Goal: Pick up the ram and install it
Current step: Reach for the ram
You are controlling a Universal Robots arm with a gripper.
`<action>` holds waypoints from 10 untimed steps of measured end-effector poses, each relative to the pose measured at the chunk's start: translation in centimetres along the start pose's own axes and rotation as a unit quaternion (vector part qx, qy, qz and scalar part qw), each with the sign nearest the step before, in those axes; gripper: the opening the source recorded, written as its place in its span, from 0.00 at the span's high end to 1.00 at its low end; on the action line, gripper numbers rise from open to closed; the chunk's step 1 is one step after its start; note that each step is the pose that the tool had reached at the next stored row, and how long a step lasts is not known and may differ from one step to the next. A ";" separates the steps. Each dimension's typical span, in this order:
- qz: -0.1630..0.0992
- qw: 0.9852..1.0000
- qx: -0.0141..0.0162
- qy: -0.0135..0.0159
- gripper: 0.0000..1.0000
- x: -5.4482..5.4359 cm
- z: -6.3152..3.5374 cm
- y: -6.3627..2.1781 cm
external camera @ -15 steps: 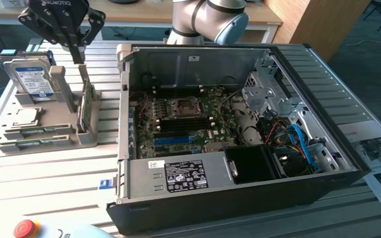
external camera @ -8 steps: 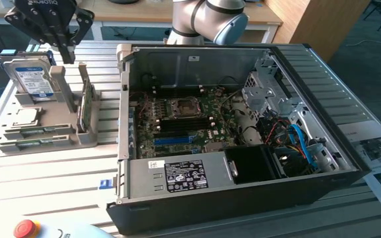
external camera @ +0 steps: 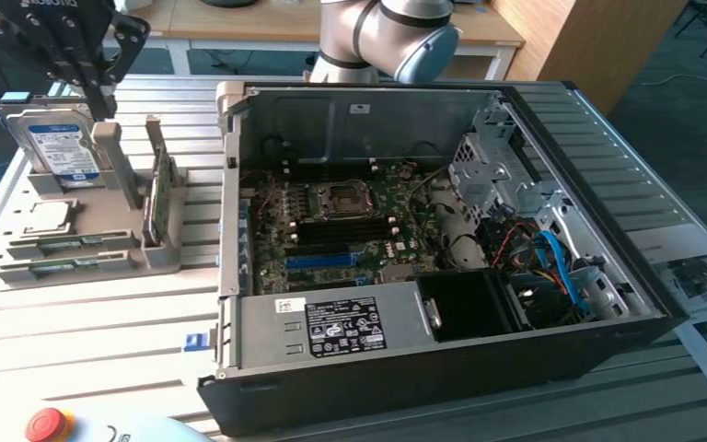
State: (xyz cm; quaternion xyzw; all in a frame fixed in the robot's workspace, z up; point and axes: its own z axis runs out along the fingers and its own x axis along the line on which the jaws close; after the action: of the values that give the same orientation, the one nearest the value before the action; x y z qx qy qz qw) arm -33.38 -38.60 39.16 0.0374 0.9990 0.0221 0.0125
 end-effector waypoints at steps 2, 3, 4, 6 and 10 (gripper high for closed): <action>0.000 1.000 0.000 0.000 0.90 0.5 -0.01 -0.02; 0.000 1.000 0.000 0.000 0.90 0.8 -0.02 -0.03; 0.000 1.000 0.000 0.000 0.90 1.1 -0.02 -0.04; 0.000 1.000 0.000 0.000 0.90 1.7 -0.03 -0.05; 0.000 1.000 0.000 0.000 0.90 2.8 -0.06 -0.09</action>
State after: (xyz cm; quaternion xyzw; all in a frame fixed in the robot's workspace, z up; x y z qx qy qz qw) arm -36.14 -38.48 39.15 0.0374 0.9990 0.0221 0.0124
